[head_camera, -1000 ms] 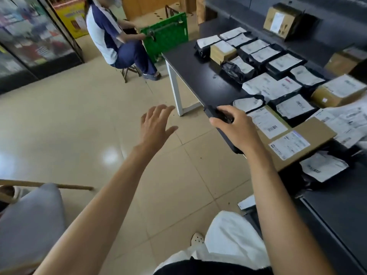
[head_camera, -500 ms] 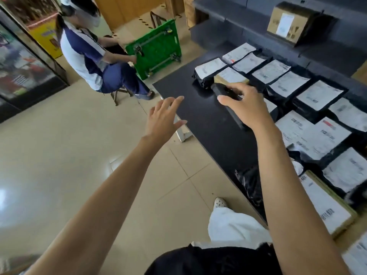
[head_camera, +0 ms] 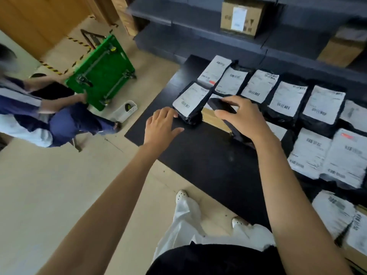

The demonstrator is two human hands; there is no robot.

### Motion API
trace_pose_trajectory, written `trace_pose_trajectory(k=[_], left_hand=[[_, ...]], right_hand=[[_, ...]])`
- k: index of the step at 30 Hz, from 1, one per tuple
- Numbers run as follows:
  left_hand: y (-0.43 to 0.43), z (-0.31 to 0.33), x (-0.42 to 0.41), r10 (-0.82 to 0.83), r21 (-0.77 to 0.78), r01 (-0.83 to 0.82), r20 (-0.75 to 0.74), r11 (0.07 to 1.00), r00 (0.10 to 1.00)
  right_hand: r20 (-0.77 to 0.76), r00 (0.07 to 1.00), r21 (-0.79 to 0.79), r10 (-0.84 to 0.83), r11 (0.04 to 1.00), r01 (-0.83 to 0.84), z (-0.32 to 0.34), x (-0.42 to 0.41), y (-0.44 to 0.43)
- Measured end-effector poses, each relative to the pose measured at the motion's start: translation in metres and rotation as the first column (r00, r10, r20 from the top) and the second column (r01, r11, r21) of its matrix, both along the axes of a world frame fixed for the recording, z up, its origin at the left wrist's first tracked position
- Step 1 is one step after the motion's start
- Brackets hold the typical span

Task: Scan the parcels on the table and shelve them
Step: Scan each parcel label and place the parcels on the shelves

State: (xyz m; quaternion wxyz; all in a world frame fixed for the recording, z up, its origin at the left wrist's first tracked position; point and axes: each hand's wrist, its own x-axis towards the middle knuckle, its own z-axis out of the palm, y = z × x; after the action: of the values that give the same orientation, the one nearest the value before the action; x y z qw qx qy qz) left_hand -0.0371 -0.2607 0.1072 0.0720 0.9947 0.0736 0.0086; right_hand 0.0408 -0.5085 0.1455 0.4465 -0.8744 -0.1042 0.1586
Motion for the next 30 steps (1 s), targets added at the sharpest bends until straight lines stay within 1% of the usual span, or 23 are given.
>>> trace_pose_trajectory(k=[3,6,9,11,14,19,23,26,30], left_hand=[[0.038,-0.006,0.04,-0.091,-0.006,0.091,-0.017,0.996,0.996],[0.068,-0.017,0.073,-0.152,-0.007,0.152,-0.099,0.988,0.983],[0.077,-0.037,0.101,-0.205,-0.023,0.205,-0.229,0.978,0.952],[0.071,-0.055,0.112,-0.204,-0.047,0.199,-0.325,0.979,0.924],[0.055,-0.083,0.133,-0.176,-0.122,0.138,-0.403,0.983,0.898],[0.034,-0.109,0.159,-0.048,-0.228,-0.068,-0.468,0.971,0.883],[0.033,-0.118,0.18,0.061,-0.234,-0.192,-0.473,0.953,0.879],[0.035,-0.122,0.192,0.144,-0.221,-0.29,-0.509,0.931,0.849],[0.043,-0.119,0.186,0.173,-0.154,-0.309,-0.564,0.939,0.807]], right_hand=[[0.005,0.993,-0.003,-0.119,0.993,0.119,0.001,0.026,0.031],[-0.032,0.974,0.0,-0.223,0.975,0.224,-0.01,0.033,0.059],[-0.118,0.957,-0.029,-0.265,0.964,0.263,-0.029,0.031,0.075],[-0.176,0.948,-0.077,-0.266,0.964,0.256,-0.041,0.027,0.079],[-0.182,0.934,-0.17,-0.307,0.946,0.278,-0.053,0.034,0.073],[-0.212,0.899,-0.16,-0.382,0.921,0.354,-0.06,0.061,0.061],[-0.229,0.873,-0.149,-0.431,0.902,0.406,-0.06,0.078,0.057],[-0.25,0.871,-0.122,-0.423,0.906,0.405,-0.065,0.085,0.056],[-0.266,0.861,-0.095,-0.433,0.901,0.423,-0.068,0.079,0.061]])
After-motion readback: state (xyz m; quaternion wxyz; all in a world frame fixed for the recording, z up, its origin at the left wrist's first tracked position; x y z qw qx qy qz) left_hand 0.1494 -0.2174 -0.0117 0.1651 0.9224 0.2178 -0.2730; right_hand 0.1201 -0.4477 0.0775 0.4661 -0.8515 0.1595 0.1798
